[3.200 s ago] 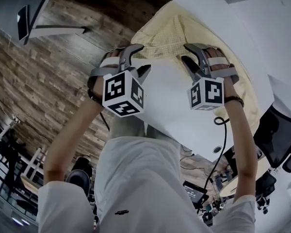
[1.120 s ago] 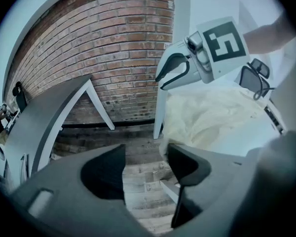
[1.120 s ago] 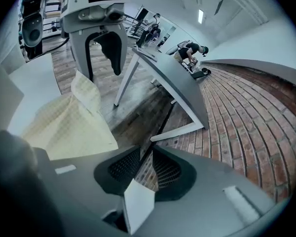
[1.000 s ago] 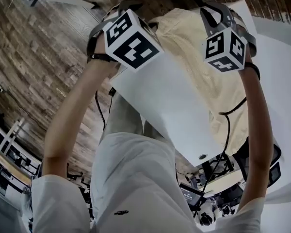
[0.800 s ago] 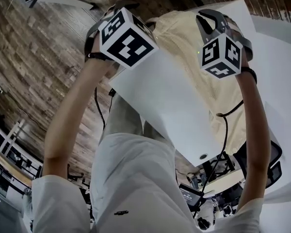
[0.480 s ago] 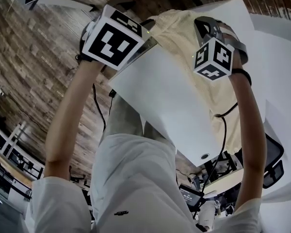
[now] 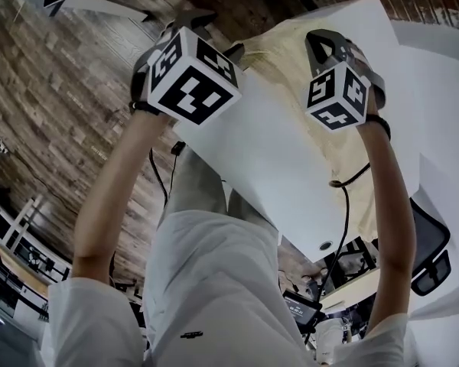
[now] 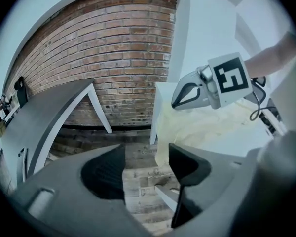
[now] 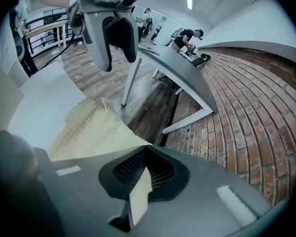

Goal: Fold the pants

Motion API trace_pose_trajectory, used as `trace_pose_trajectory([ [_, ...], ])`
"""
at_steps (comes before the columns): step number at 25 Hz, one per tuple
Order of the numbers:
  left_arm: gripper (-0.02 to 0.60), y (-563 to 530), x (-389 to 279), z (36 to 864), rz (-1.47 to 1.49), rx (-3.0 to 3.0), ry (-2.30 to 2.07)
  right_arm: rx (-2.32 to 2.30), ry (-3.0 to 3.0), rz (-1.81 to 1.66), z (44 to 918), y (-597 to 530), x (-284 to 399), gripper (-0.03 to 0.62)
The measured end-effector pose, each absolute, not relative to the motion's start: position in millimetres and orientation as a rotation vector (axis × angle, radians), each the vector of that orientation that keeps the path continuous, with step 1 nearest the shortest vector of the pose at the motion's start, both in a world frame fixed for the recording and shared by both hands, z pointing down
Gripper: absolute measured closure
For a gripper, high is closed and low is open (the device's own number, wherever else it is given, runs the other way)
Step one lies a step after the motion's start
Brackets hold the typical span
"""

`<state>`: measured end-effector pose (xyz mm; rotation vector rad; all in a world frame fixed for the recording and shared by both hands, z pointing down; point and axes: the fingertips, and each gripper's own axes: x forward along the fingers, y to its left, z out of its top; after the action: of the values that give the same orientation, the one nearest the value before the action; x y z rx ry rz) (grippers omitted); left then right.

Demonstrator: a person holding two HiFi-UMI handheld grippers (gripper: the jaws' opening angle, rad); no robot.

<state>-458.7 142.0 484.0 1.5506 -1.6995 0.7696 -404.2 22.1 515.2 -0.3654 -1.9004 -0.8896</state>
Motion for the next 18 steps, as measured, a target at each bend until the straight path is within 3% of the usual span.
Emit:
trace_pose_trajectory([
  [10,0.321,132,-397,469,0.871,1.697,-1.632,-0.163,-2.079,-0.685,462,12,-350,0.589],
  [18,0.330,109,-354,464,0.979,1.821,-1.552,0.029,-2.129,-0.486,448,-20,-259,0.589],
])
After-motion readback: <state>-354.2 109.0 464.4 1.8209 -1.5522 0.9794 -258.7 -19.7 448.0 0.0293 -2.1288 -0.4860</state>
